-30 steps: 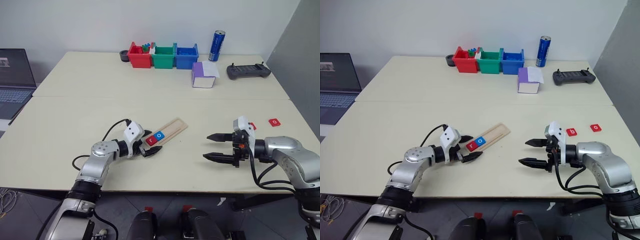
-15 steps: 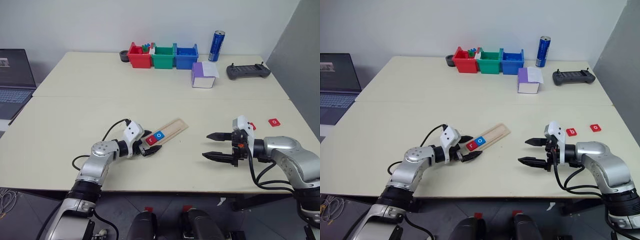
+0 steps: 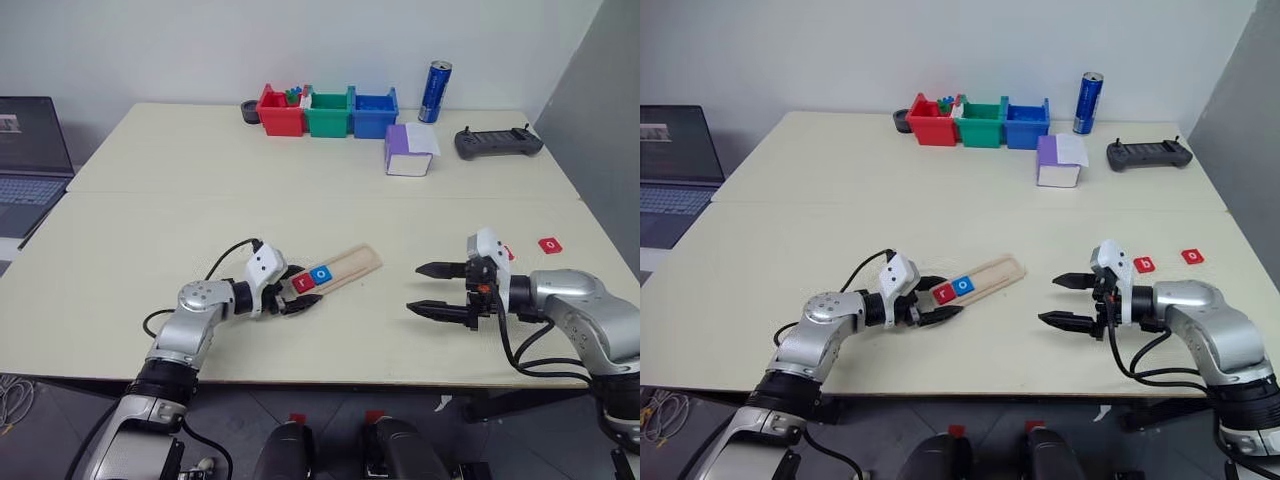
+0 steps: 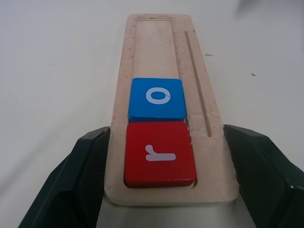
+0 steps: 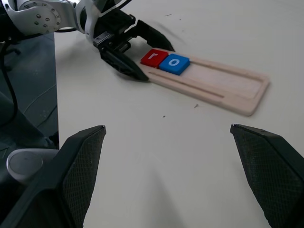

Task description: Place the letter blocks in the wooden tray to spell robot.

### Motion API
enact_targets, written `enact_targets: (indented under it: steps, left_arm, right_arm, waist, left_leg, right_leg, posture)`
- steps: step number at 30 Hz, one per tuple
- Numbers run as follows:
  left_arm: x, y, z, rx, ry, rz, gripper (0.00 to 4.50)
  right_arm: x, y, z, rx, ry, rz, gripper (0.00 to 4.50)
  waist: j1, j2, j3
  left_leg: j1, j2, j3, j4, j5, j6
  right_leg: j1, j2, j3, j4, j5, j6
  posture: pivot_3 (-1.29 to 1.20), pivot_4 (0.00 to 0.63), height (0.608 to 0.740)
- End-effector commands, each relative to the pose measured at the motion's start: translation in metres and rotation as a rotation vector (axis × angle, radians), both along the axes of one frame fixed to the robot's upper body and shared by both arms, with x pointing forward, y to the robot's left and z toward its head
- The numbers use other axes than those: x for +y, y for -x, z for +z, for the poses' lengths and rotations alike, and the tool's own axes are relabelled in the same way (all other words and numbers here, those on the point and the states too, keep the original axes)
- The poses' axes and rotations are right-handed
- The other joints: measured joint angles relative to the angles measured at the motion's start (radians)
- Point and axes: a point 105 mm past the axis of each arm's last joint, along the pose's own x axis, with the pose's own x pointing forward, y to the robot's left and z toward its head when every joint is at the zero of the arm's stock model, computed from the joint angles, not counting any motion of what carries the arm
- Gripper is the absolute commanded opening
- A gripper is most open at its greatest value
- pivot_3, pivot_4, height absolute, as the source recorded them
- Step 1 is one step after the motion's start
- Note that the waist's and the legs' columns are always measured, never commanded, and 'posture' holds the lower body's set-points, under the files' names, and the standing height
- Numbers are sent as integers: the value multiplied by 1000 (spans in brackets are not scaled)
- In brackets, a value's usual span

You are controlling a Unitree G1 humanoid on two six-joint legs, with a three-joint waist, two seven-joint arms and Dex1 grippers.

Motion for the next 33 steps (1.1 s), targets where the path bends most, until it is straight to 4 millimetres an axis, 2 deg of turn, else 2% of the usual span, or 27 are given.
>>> enact_targets:
  steps: [1, 7, 12, 15, 22, 32, 33]
  left_arm:
    - [-22, 10, 6, -35, -41, -181, 3383]
    - [-55, 8, 9, -58, -67, -345, 3383]
    - [-82, 1, 12, -87, -71, -432, 3383]
    - [-90, -1, 12, -91, -63, -448, 3383]
    - [-94, 5, 10, -81, -48, -480, 3383]
    - [-89, 4, 5, -58, -52, -401, 3383]
    - [-89, 4, 4, -48, -50, -394, 3733]
  right_arm:
    - [-21, 5, 14, -52, 22, -32, 4500]
    - [-56, 24, 2, 7, 129, -107, 4500]
    - [-67, 36, -1, 21, 150, -156, 4500]
    - [-66, 40, -4, 23, 159, -168, 4500]
    - [-64, 41, -4, 15, 158, -187, 4500]
    - [-64, 34, -3, 9, 157, -187, 4500]
    - [-64, 32, -3, 8, 158, -188, 4500]
  waist:
    - [7, 0, 0]
    - [17, -1, 0]
    - [11, -1, 0]
    - [3, -1, 0]
    - [-2, -2, 1]
    - [-2, -2, 1]
    - [-3, -2, 1]
  left_leg:
    - [0, 0, 0, 0, 0, 0]
    - [-1, -1, 0, 1, -1, 2]
    - [-1, -1, 0, 1, -1, 2]
    - [-1, 0, 0, 1, -1, 2]
    - [-1, 0, -1, 1, -1, 2]
    - [-1, 0, -1, 1, -1, 2]
    - [-1, 0, -1, 1, -1, 2]
  right_leg:
    - [0, 0, 0, 0, 0, 0]
    - [0, 0, 0, -1, 0, 0]
    - [0, 1, 0, -1, 0, 0]
    - [0, 1, 0, -1, 0, 1]
    - [0, 2, -1, -1, 0, 1]
    - [0, 2, 0, -1, 0, 1]
    - [0, 2, 0, -1, 0, 1]
  posture:
    - [0, 150, 740]
    - [0, 150, 740]
    - [0, 150, 740]
    - [0, 150, 740]
    - [0, 150, 740]
    - [0, 150, 740]
    - [0, 150, 740]
